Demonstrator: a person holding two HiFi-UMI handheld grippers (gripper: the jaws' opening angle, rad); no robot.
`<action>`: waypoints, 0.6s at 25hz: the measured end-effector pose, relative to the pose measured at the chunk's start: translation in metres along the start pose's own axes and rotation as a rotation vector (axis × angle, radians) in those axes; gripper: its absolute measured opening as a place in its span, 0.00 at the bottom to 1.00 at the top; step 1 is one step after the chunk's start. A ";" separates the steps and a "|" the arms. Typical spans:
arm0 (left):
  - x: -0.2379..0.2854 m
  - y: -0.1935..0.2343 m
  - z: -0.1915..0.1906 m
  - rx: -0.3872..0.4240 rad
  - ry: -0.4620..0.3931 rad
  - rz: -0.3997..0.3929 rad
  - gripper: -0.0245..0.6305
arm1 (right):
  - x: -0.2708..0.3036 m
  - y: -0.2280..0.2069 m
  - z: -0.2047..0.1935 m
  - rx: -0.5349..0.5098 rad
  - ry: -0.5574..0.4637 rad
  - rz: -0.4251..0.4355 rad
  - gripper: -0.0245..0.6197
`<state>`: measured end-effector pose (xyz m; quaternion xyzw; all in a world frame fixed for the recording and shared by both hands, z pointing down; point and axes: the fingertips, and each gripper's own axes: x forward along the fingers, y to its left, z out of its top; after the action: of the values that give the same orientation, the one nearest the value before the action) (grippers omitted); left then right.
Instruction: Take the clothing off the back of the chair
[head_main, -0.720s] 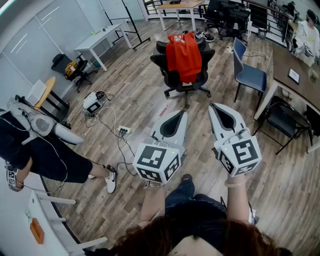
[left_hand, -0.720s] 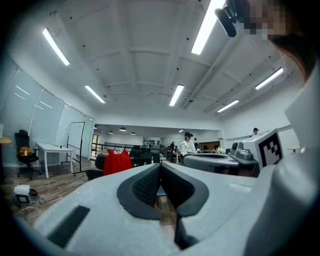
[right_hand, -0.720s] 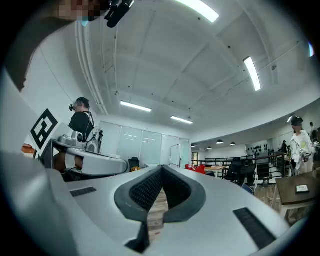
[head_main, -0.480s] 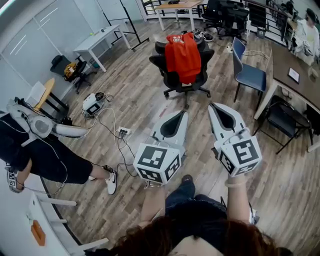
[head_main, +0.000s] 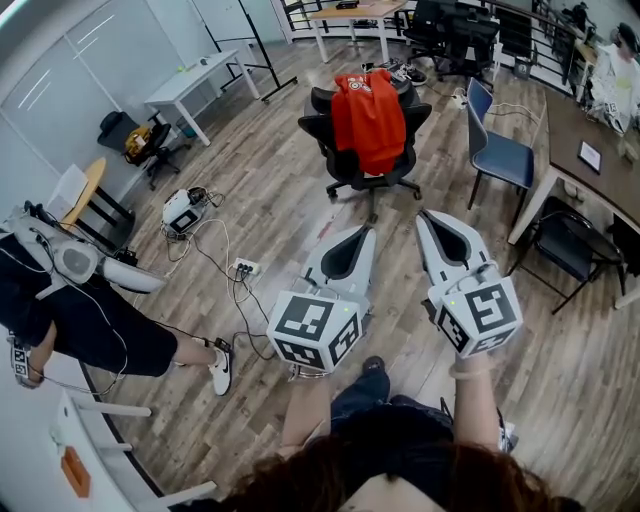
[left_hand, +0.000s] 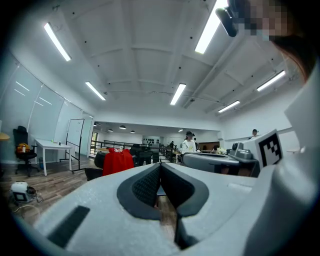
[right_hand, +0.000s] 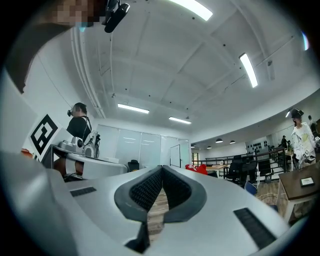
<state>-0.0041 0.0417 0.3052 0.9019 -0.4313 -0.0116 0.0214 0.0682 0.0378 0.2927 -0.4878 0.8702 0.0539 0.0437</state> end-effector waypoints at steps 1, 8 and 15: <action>0.002 0.004 0.000 -0.002 0.000 0.001 0.06 | 0.004 -0.001 -0.001 0.001 0.002 -0.003 0.01; 0.021 0.036 0.002 -0.020 -0.003 0.002 0.06 | 0.033 -0.014 -0.007 0.008 0.011 -0.014 0.03; 0.035 0.073 0.003 -0.020 -0.005 0.001 0.06 | 0.069 -0.016 -0.010 0.003 0.012 -0.017 0.04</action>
<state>-0.0390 -0.0318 0.3053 0.9013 -0.4318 -0.0180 0.0293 0.0459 -0.0302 0.2927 -0.4953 0.8664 0.0492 0.0395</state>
